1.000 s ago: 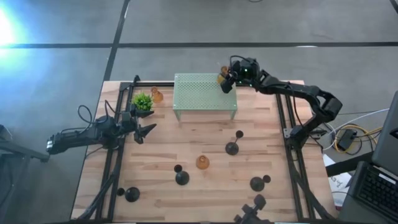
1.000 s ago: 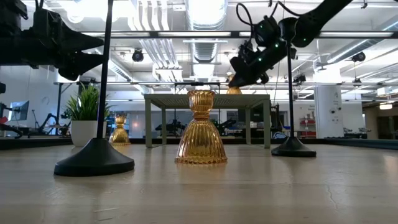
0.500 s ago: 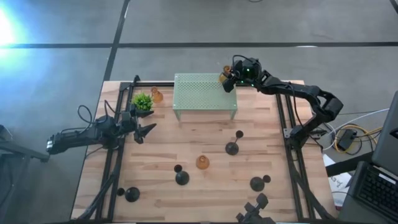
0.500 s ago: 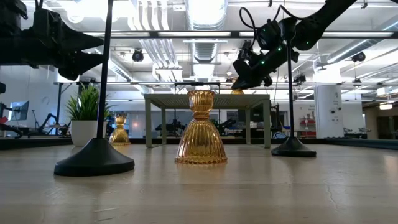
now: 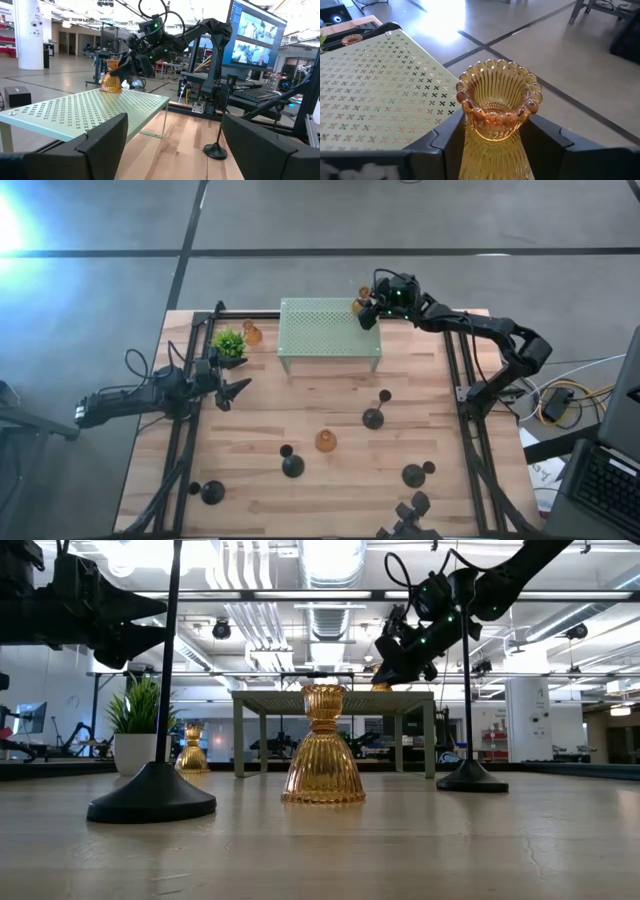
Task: Pick & Place candle stick holders
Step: Put the yellow glass candle holder on the shelf
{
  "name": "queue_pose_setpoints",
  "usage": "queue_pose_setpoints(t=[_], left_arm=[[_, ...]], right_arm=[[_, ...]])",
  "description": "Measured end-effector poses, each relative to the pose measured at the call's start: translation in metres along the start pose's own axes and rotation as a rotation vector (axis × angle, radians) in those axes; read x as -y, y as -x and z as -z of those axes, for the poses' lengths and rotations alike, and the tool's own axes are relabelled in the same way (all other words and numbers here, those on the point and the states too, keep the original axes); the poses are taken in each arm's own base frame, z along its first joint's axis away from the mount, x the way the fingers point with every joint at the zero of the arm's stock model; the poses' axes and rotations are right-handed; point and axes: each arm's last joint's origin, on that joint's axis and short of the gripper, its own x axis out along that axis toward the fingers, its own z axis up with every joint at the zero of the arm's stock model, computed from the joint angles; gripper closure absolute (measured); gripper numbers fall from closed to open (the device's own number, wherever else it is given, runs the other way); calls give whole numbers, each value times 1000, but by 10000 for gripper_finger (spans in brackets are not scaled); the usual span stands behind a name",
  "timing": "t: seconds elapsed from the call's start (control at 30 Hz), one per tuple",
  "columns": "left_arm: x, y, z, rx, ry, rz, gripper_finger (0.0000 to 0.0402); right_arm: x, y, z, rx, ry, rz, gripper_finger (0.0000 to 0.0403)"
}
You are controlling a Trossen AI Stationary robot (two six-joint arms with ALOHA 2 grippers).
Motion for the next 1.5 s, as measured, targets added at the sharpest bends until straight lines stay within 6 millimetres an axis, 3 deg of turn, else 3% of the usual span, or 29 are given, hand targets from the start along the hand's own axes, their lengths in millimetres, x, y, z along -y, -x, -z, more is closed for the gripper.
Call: queue_pose_setpoints(t=[0.3,0.5,0.7,1.0,1.23,1.37,1.5], left_arm=[[0,0,0,0,-2,0,76],[0,0,0,1,-7,-7,76],[0,0,0,1,-7,-11,76],[-2,0,-6,28,-39,-100,76],[0,-1,-49,95,-75,-177,76],[2,-8,-80,55,-72,-255,76],[7,-26,-112,-91,-104,-307,76]], right_arm=[[0,1,-3,12,24,0,197],[0,13,-14,50,39,-1,179],[-1,41,-26,57,44,-1,159],[-6,108,-42,82,57,-19,156],[-13,152,-41,84,71,-47,167],[-12,160,-38,94,70,-44,166],[-12,158,-30,75,70,-44,165]])
